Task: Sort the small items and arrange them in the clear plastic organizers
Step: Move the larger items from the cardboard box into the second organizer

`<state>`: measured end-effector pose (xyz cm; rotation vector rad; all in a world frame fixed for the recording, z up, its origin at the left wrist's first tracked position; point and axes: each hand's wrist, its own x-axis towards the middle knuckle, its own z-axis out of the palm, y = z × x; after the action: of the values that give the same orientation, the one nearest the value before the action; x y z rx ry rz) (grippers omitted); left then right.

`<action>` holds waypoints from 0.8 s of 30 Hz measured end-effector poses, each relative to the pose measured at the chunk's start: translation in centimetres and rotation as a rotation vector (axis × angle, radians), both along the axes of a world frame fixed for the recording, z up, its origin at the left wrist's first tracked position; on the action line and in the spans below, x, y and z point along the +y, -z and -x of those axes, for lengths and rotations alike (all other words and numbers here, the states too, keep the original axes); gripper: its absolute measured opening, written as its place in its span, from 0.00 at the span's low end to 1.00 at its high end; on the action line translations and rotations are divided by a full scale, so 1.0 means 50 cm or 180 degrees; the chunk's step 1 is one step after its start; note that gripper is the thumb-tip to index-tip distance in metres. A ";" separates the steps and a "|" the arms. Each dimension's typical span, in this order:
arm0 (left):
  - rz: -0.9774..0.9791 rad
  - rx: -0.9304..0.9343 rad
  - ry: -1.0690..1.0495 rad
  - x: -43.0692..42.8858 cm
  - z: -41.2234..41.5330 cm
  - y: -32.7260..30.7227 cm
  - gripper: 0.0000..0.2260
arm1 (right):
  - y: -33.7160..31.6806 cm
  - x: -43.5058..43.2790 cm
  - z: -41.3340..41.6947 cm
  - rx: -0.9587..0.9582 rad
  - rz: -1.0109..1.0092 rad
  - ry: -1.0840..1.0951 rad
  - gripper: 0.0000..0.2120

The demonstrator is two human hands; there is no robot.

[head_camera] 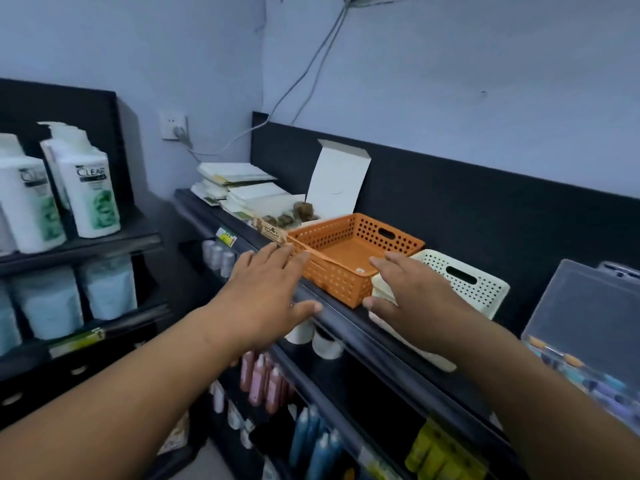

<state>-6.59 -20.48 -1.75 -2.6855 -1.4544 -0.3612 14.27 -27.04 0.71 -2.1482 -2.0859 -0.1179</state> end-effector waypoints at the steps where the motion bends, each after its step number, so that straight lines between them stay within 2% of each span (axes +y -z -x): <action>1: -0.0026 -0.0013 -0.0031 0.029 0.001 -0.001 0.37 | -0.001 0.033 -0.003 0.0010 -0.0003 -0.0015 0.33; 10: -0.0245 -0.0023 -0.0270 0.289 -0.002 -0.024 0.36 | -0.031 0.320 -0.022 0.0050 0.0034 -0.0262 0.33; 13: -0.0138 -0.0098 -0.0277 0.366 -0.002 -0.019 0.36 | -0.033 0.398 -0.022 0.0079 0.0099 -0.0251 0.32; 20: 0.0071 -0.0057 -0.0048 0.576 -0.018 -0.013 0.34 | -0.023 0.577 0.001 0.0022 0.0243 -0.0111 0.31; 24: 0.0217 0.0039 0.0392 0.712 -0.048 0.007 0.33 | -0.015 0.673 0.018 0.0141 0.0299 0.0182 0.29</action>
<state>-4.20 15.12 -2.10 -2.8339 -1.3252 -0.3073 13.39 6.60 1.47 -2.2428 -2.0455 0.0217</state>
